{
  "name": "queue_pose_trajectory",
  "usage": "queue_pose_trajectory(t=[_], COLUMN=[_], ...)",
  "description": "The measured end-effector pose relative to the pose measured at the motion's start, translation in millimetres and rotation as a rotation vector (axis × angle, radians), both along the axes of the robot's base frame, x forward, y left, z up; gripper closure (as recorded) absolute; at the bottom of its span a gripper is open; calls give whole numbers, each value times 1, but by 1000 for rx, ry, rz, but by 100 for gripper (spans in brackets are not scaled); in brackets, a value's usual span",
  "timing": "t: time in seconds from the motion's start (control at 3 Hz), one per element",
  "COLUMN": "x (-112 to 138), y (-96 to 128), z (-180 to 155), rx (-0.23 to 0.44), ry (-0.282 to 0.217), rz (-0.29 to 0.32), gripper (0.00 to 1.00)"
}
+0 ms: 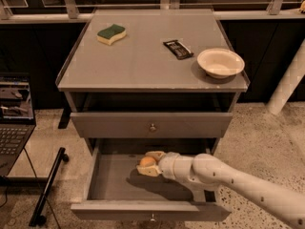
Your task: Pick orange from middle drawer and place on counter
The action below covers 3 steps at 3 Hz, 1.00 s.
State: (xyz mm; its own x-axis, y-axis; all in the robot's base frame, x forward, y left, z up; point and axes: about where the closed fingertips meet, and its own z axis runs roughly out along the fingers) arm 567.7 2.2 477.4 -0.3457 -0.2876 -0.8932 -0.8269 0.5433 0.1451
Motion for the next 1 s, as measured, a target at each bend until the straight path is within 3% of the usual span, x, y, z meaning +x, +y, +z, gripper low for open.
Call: queue_pose_trajectory(t=[0.33, 0.67, 1.0], x=[-28, -28, -31], y=[-33, -33, -30], z=[29, 29, 55], rx=[-3, -3, -6], ry=[-25, -25, -52], rz=[-63, -63, -32], gripper=[100, 100, 100])
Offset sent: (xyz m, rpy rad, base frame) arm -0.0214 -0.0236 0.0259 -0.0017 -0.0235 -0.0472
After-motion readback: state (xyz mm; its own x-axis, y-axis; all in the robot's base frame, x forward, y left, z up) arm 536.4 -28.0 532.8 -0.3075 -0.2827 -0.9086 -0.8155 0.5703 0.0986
